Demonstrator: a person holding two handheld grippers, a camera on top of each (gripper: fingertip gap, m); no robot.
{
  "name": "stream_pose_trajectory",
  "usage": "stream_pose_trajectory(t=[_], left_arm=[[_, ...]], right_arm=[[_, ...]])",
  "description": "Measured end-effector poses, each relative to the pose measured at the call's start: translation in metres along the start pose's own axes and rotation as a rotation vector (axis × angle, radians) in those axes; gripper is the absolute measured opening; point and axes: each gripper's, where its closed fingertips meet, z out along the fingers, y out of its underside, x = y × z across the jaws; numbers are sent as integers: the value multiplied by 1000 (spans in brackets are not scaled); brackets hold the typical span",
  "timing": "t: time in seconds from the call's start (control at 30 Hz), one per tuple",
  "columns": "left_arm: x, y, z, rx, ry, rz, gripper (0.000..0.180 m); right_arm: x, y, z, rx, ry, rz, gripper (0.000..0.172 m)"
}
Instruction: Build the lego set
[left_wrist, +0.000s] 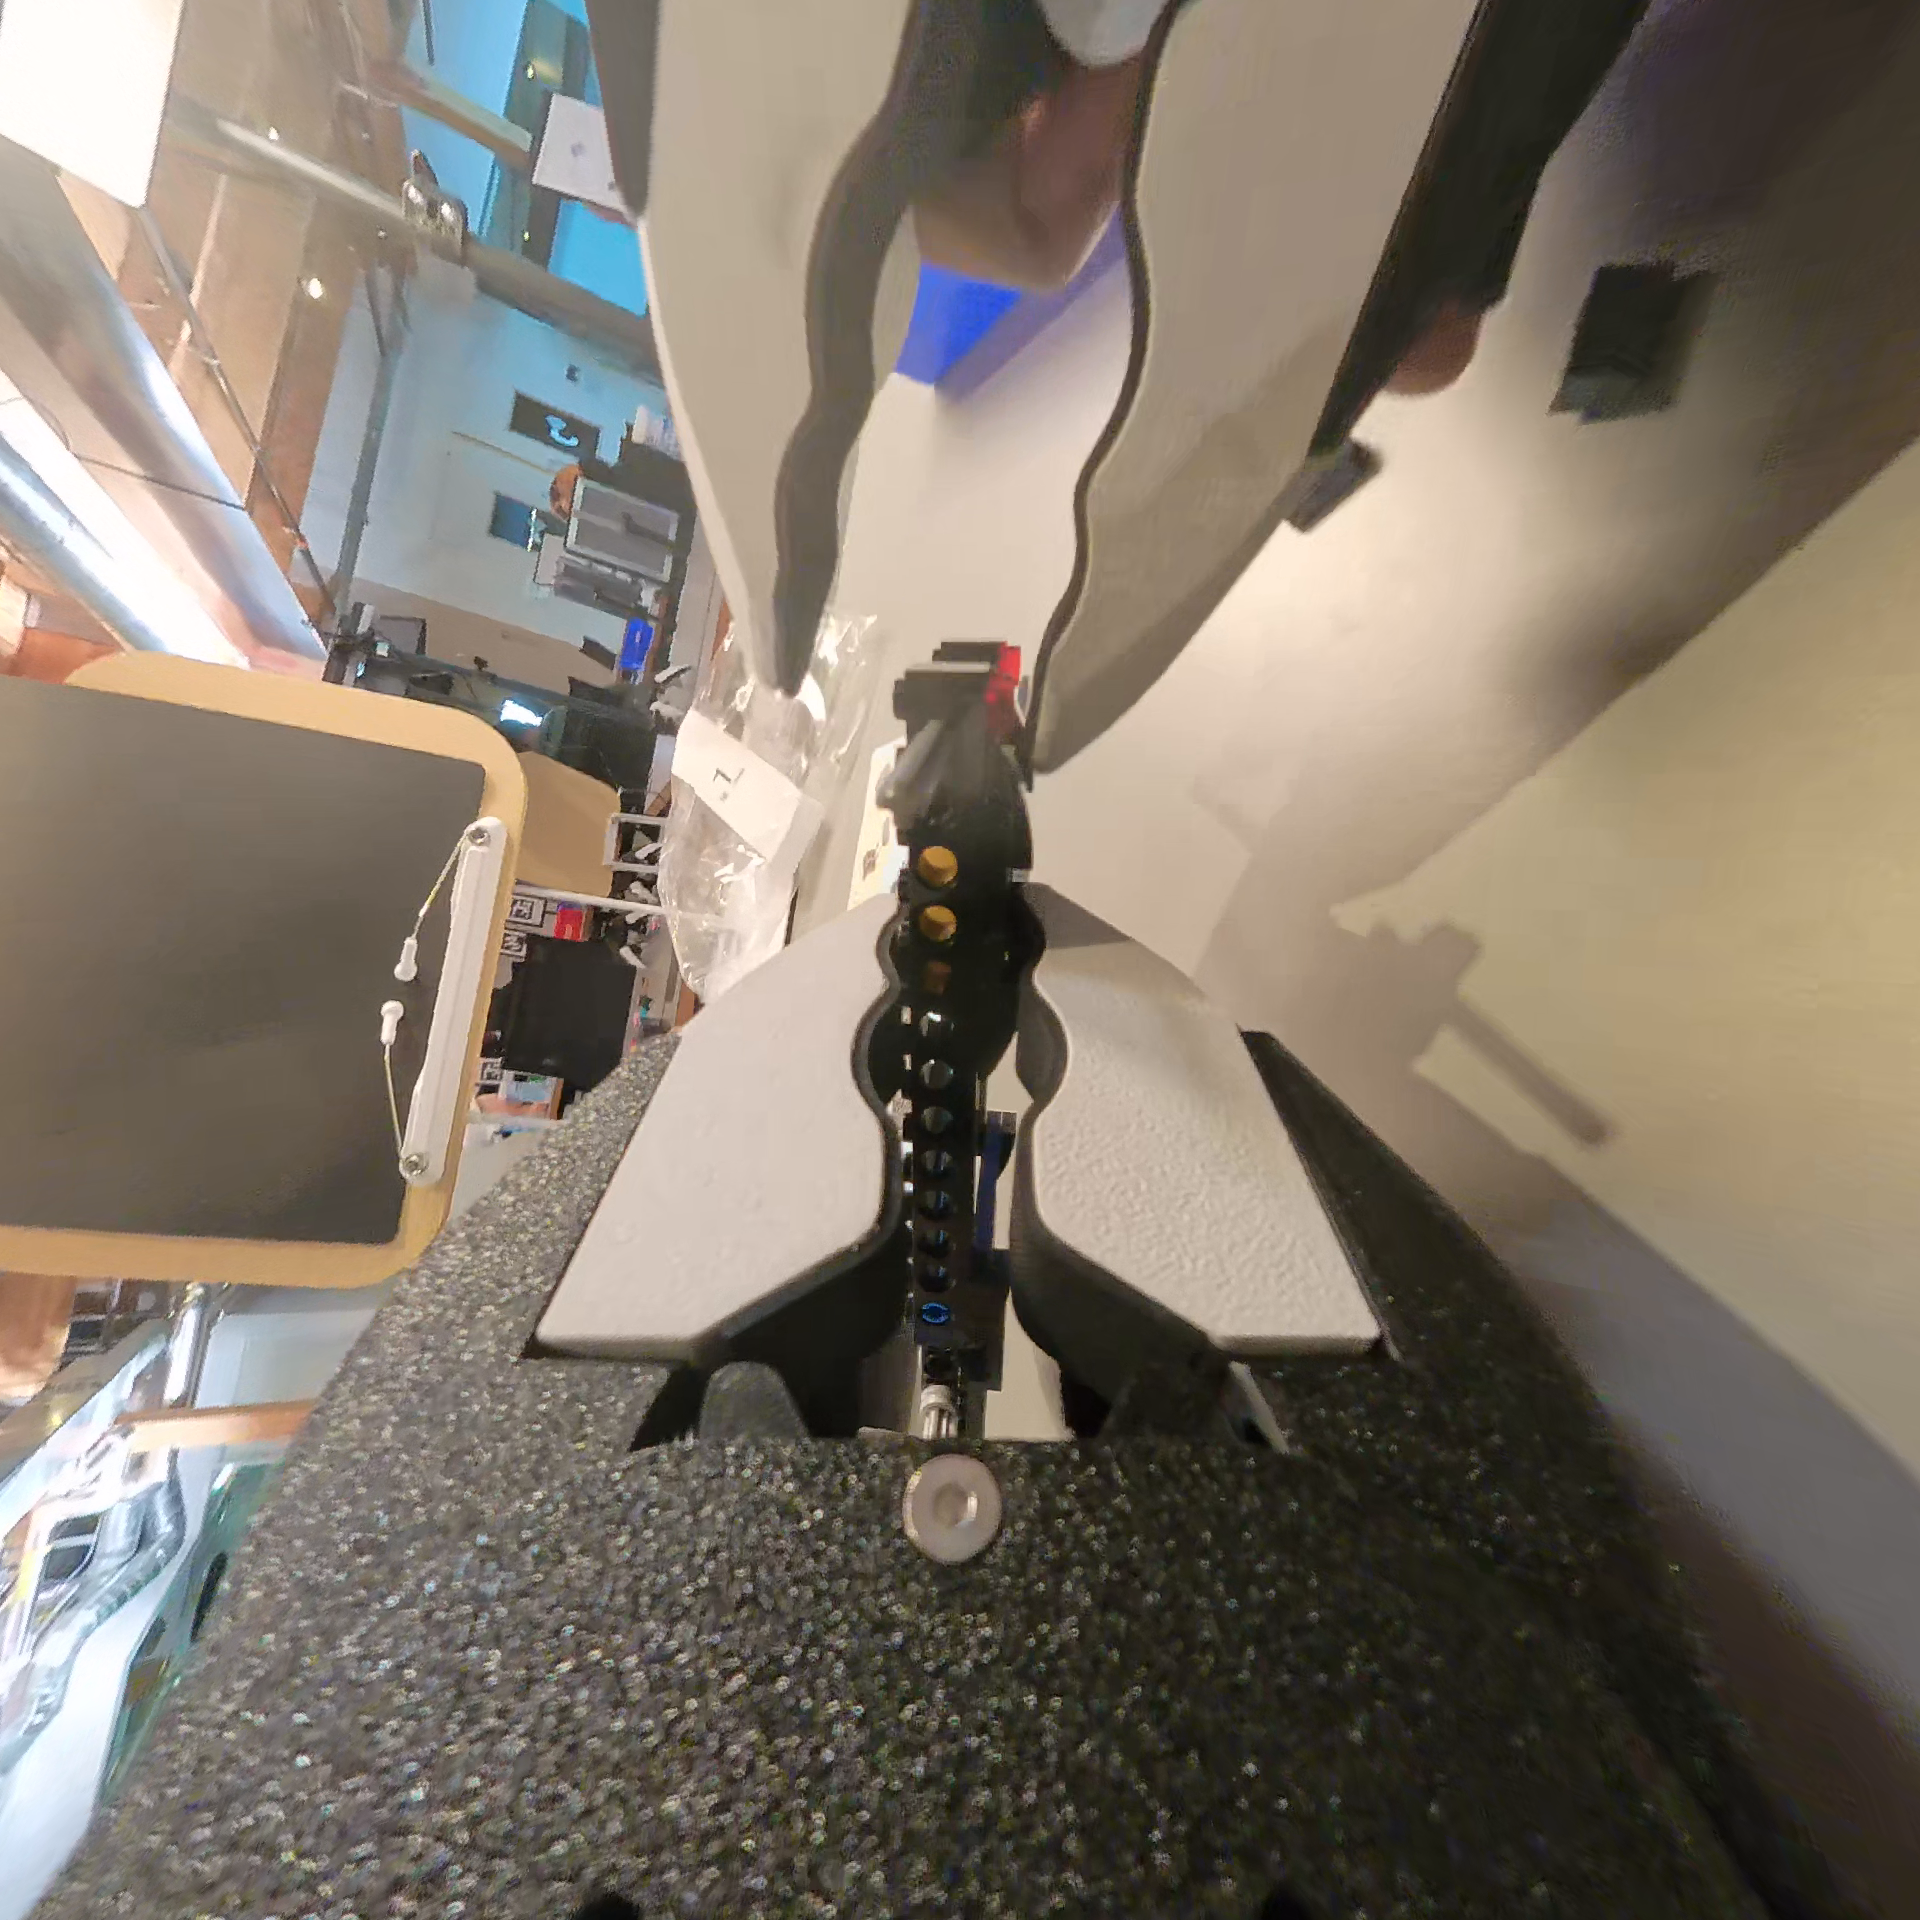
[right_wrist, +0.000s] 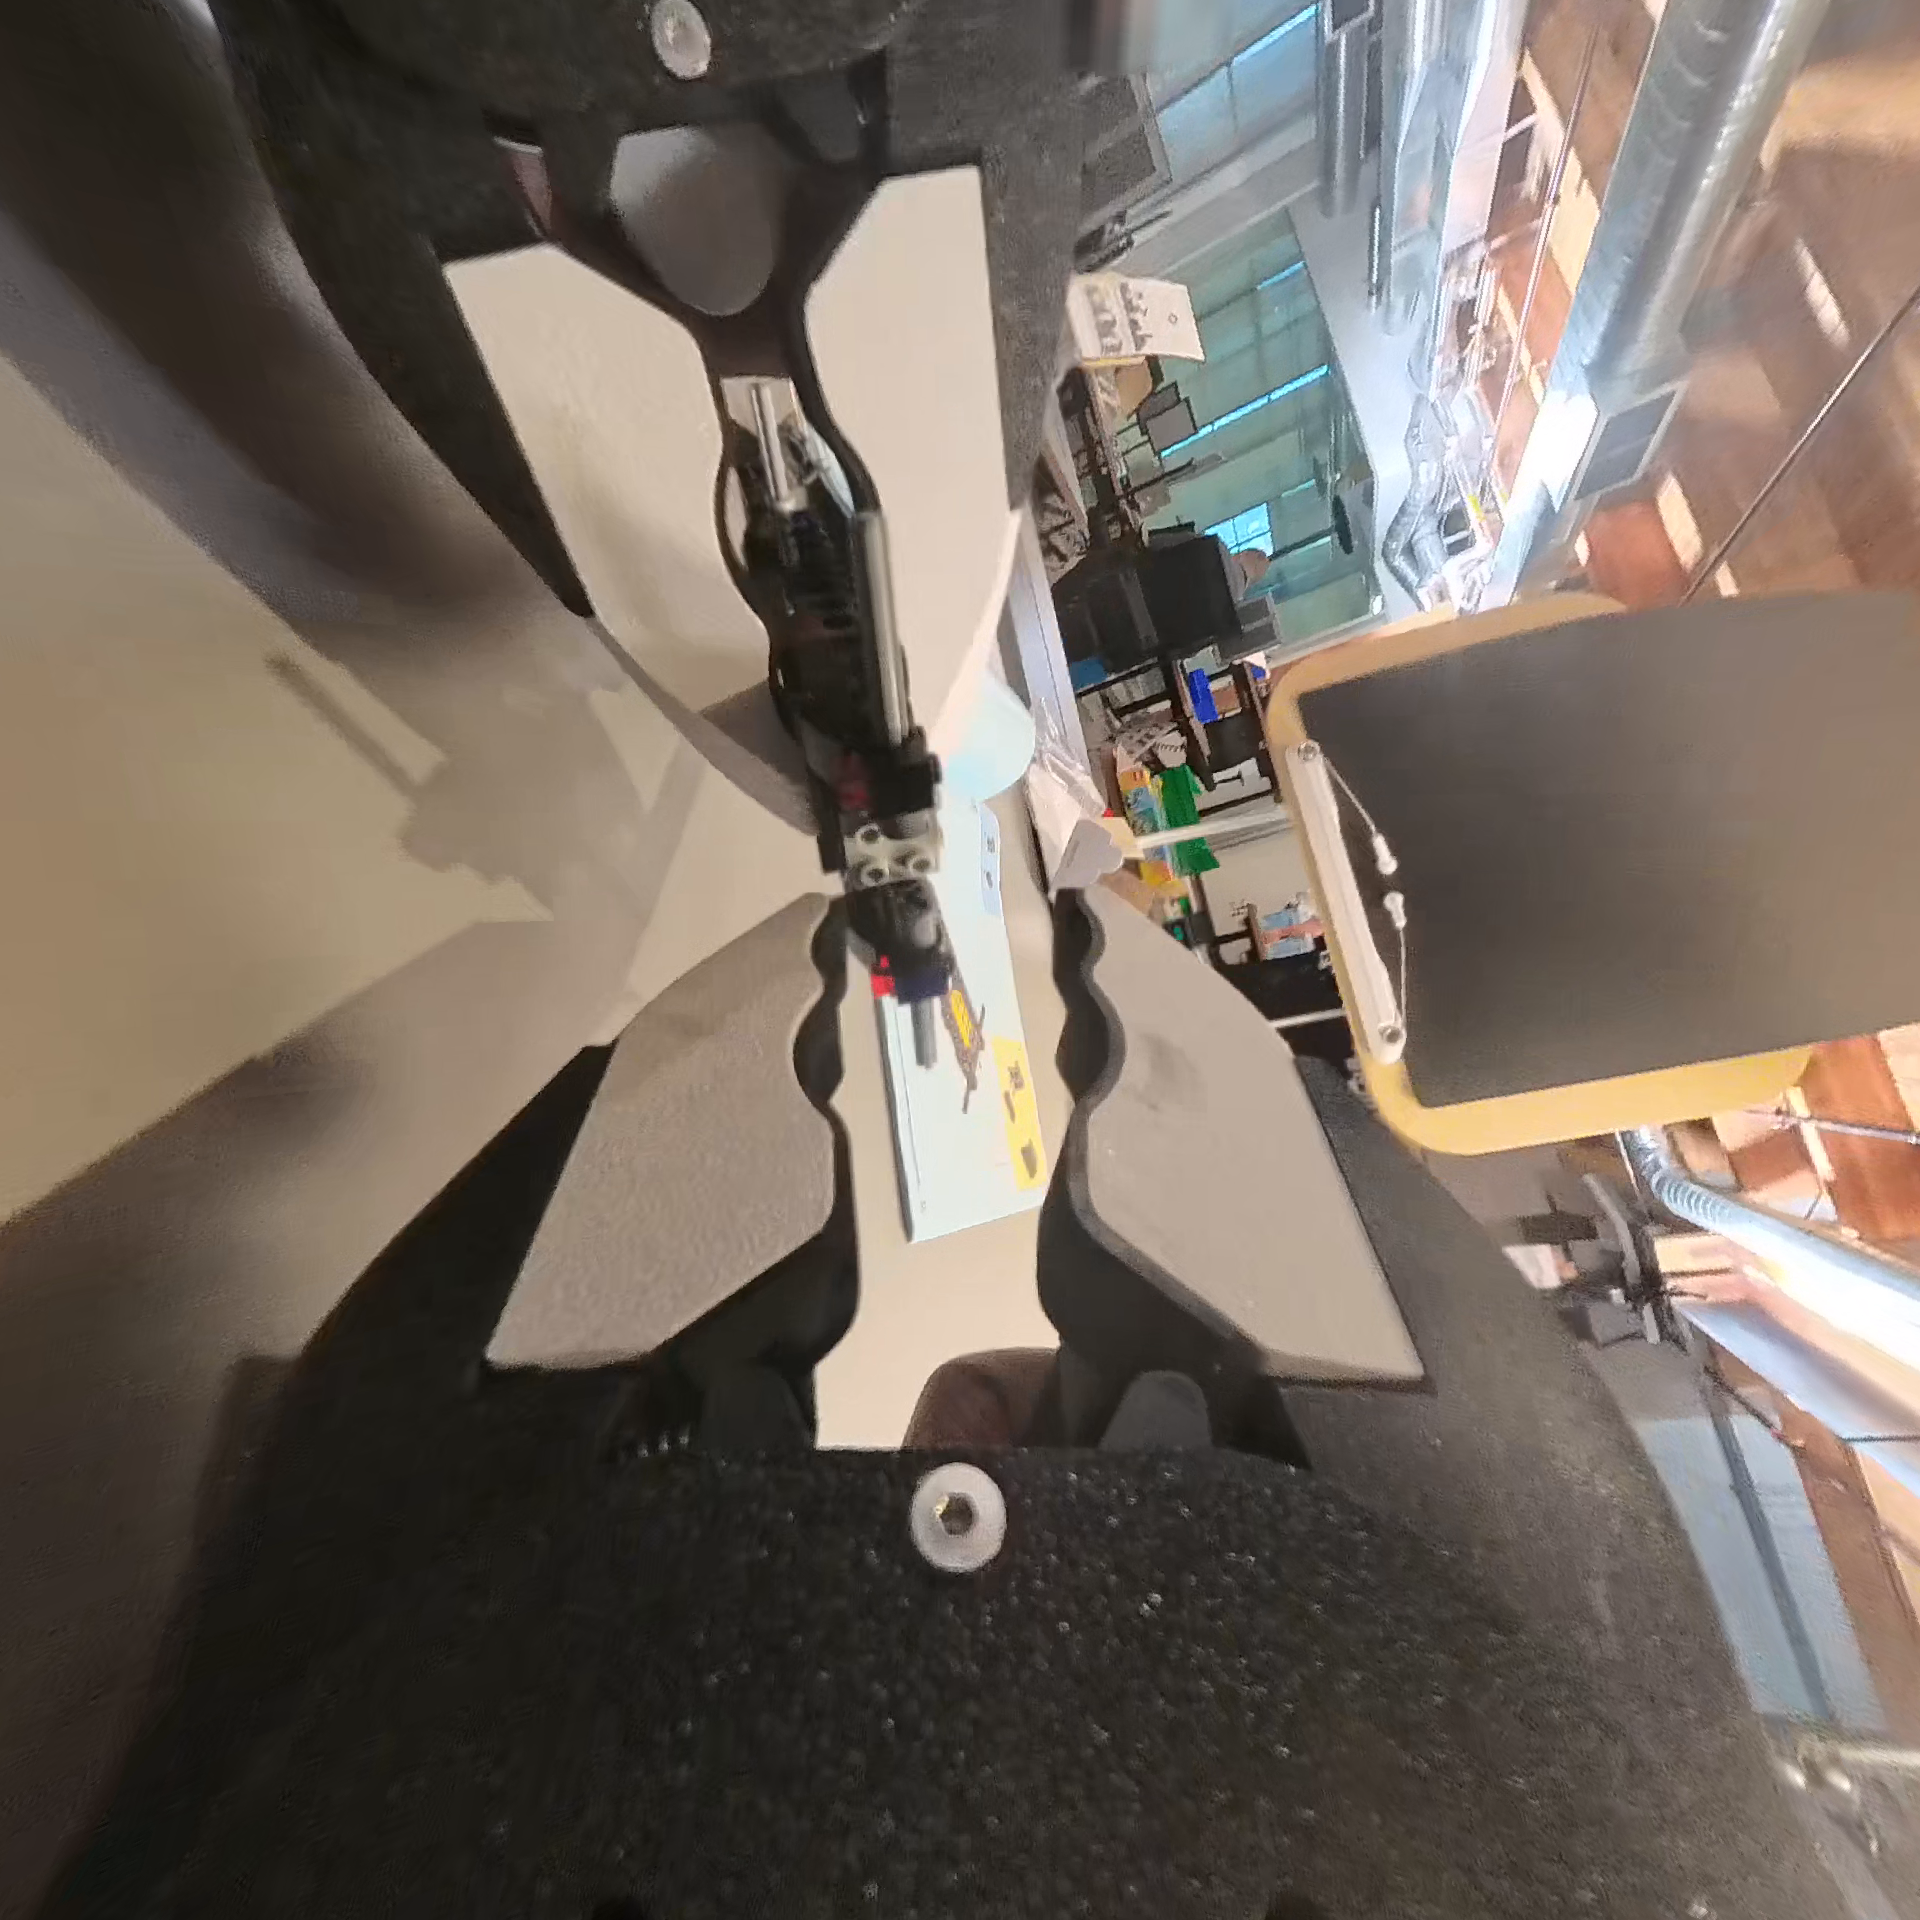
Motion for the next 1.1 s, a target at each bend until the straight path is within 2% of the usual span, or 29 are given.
stream_pose_trajectory(t=[0.17, 0.37, 0.6, 0.77, 0.93, 0.97, 1.1], left_arm=[[-7, 15, 5, -42, -64, 2, 16], [-7, 21, 9, -56, -110, 50, 16], [15, 28, 14, -109, 41, 68, 17], [19, 30, 15, -136, 115, 63, 20], [34, 28, 9, -144, 274, -45, 39], [38, 27, 7, -140, 305, -70, 37], [42, 24, 0, -117, 404, -193, 45]], right_arm=[[-7, 14, -1, -102, -33, 17, 36], [-19, 18, -14, -169, -118, 151, 29], [-37, 25, -46, -236, -177, 493, 28], [-53, 46, -68, -357, -192, 620, 28], [-54, 63, -72, -439, -208, 663, 28], [-53, 64, -71, -444, -217, 679, 28], [-53, 68, -63, -471, -248, 746, 27]])
